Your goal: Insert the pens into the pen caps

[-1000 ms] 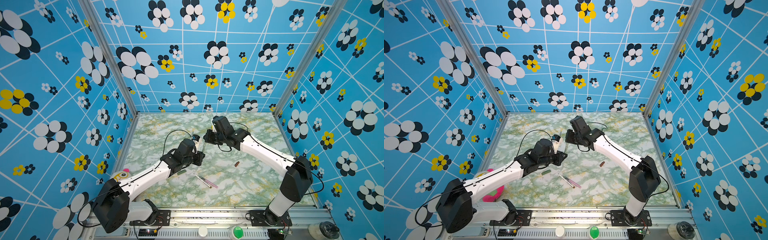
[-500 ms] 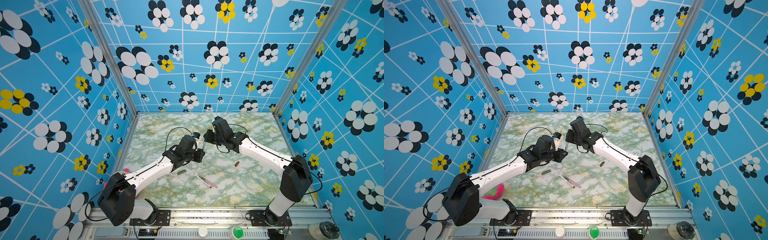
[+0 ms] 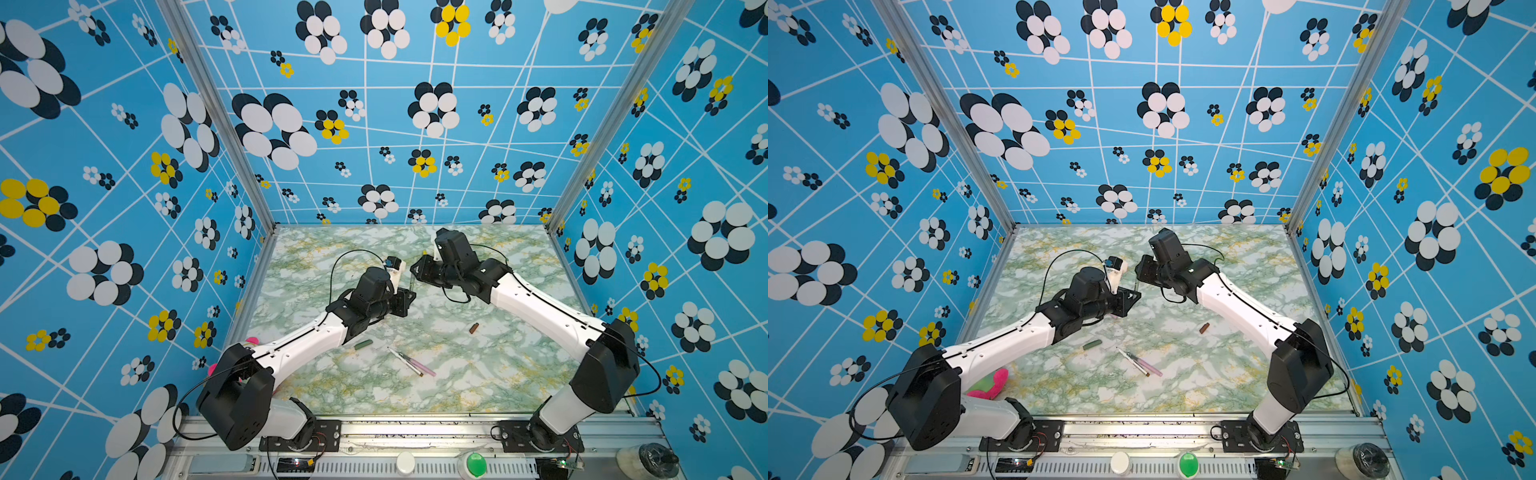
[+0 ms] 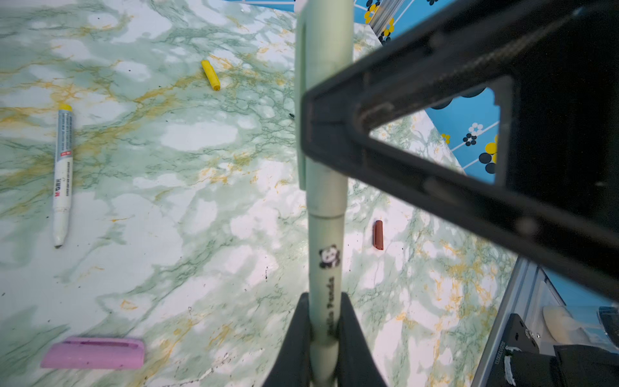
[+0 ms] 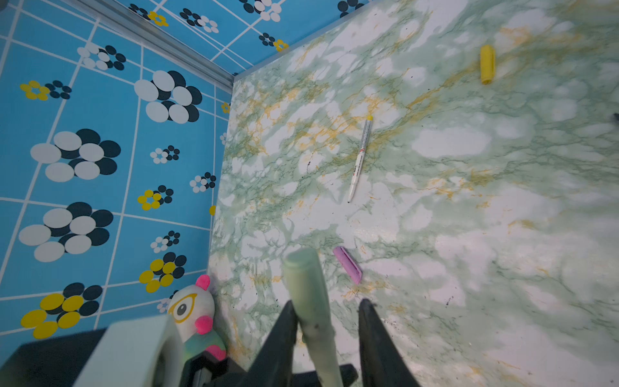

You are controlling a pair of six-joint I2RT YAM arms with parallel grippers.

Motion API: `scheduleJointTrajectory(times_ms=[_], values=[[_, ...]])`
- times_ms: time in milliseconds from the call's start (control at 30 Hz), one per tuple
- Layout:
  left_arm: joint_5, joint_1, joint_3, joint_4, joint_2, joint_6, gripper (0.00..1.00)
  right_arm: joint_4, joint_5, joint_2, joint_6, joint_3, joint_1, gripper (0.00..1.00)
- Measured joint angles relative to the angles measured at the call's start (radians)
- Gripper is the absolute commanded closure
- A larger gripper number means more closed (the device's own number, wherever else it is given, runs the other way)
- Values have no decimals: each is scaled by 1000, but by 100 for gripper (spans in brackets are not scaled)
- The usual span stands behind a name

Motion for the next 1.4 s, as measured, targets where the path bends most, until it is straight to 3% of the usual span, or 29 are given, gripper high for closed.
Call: scheduleJointTrajectory(times_ms=[333, 1400], values=[[-22, -30, -8, 68, 38, -98, 100, -35, -39, -63, -29, -61, -10, 58], [-23, -53, 26, 83, 74, -192, 100, -31, -36, -14, -64, -81, 18, 88]])
